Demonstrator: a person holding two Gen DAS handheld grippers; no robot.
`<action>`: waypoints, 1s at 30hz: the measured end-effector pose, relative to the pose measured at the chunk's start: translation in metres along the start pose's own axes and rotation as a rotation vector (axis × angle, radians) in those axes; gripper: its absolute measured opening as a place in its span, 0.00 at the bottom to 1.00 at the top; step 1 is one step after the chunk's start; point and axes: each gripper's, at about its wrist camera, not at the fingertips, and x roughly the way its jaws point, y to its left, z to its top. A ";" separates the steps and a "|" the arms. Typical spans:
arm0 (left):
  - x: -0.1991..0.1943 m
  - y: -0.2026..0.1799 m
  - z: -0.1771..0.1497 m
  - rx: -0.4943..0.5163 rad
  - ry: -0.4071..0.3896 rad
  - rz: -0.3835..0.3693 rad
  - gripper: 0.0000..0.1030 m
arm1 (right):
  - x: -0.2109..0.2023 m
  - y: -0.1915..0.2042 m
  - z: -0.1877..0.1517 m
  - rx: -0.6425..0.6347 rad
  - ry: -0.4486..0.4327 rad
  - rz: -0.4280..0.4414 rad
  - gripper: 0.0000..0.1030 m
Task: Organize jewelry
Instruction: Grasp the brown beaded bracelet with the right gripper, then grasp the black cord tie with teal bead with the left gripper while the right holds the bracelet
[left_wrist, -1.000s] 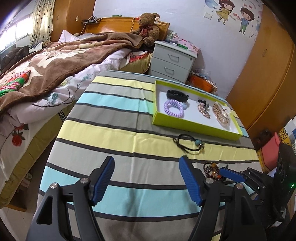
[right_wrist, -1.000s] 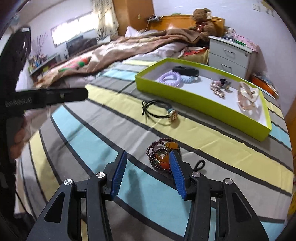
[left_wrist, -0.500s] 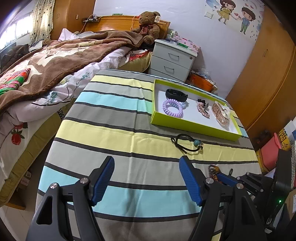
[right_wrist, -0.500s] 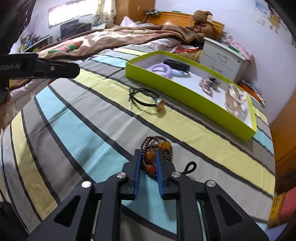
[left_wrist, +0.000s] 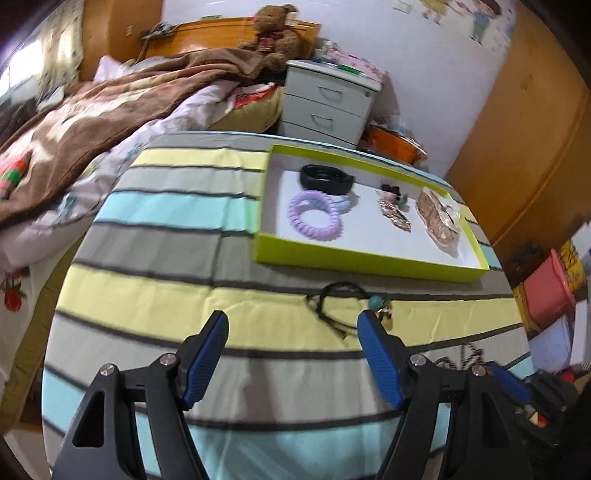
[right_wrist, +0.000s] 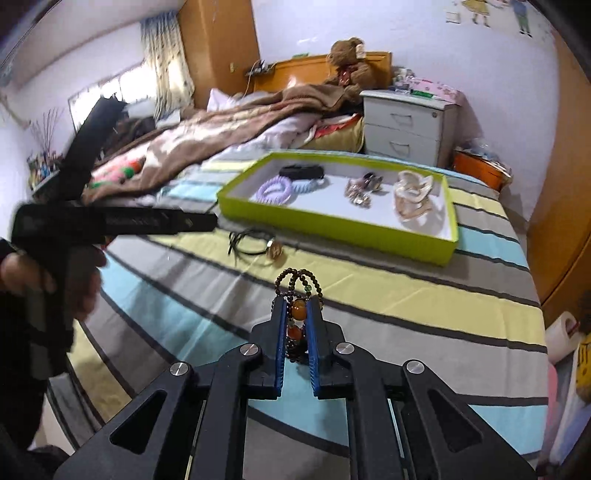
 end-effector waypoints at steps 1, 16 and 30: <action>0.002 -0.004 0.000 0.005 -0.004 -0.003 0.71 | -0.002 -0.003 0.002 0.014 -0.009 0.007 0.10; 0.039 -0.068 0.003 0.245 0.051 -0.024 0.59 | -0.008 -0.032 0.009 0.097 -0.047 0.005 0.10; 0.051 -0.070 0.002 0.253 0.064 0.022 0.21 | -0.007 -0.035 0.013 0.105 -0.066 0.000 0.10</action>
